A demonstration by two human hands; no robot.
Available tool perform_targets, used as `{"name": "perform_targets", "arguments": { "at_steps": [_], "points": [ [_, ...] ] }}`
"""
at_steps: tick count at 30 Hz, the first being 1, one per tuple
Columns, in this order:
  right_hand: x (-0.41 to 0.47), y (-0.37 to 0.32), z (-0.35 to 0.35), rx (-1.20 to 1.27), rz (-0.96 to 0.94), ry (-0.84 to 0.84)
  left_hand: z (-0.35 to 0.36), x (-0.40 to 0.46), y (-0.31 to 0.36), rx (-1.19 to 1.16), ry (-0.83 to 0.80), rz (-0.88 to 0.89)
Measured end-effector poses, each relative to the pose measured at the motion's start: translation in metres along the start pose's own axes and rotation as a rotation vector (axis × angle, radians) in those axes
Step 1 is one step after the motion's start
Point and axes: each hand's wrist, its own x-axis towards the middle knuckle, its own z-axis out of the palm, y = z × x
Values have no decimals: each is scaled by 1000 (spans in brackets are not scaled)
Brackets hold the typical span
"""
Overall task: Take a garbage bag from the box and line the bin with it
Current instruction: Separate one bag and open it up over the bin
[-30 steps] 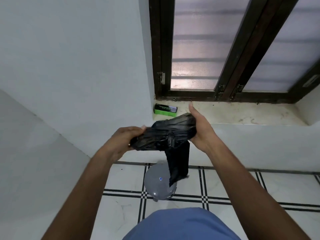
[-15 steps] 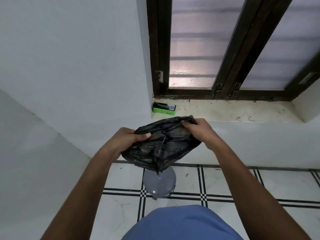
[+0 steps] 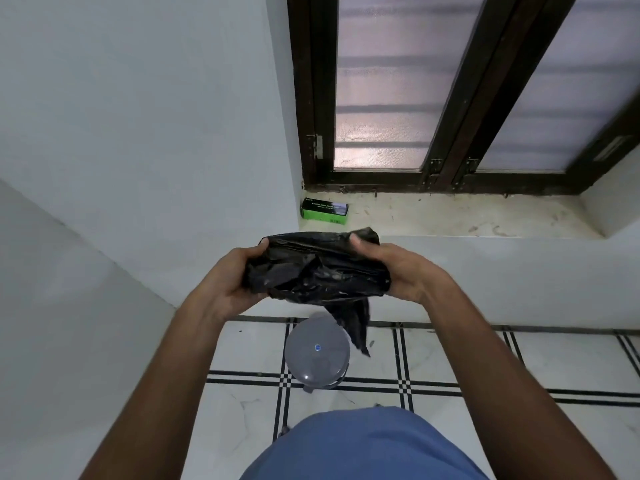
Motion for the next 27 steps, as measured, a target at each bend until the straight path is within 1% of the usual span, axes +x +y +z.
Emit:
{"name": "perform_targets", "arguments": {
  "at_steps": [2,3,4,5,7,9,10,11,13,14,15,16,18,20,21,22,23,24,26,27],
  "points": [
    [2,0,-1,-260,4,42,6,-4,0,30,-30,17],
    [3,-1,-2,-339,-6,61,7,-6,0,81,-55,23],
    [2,-2,-3,-353,-17,71,7,-8,0,165,-83,29],
    [1,-4,-6,-305,-25,61,5,-9,-1,288,-110,38],
    [-2,-9,-11,-141,-52,33,-2,-8,-1,610,-160,59],
    [-4,-10,-14,42,-103,17,-9,-3,0,939,-129,74],
    [-5,-11,-15,147,-130,4,-12,0,1,1064,-90,71],
    [-5,-10,-17,243,-153,-8,-14,3,2,1145,-41,67],
    [-5,-9,-21,370,-178,-1,-18,8,3,1186,44,82],
    [-5,-8,-22,388,-178,-4,-19,8,3,1176,58,103],
    [-4,-8,-23,366,-169,-6,-18,7,4,1123,29,115],
    [-4,-7,-22,308,-152,-12,-15,3,5,1029,-39,113],
    [-1,-4,-16,177,-129,-31,-4,-5,6,843,-184,52],
    [1,-1,-10,91,-127,-43,7,-7,5,863,-242,37],
    [3,-1,-9,45,-124,-48,11,-4,2,870,-227,56],
    [4,-1,-8,-31,-120,-46,15,-2,-1,833,-171,93],
    [5,-2,-9,-149,-119,-9,16,3,-3,712,-87,132],
    [6,-3,-12,-305,-112,73,15,6,-4,534,5,148],
    [11,4,-21,-626,-75,335,10,10,-1,198,121,159],
    [12,8,-26,-751,-64,466,6,12,0,153,140,160]
  ]
}}
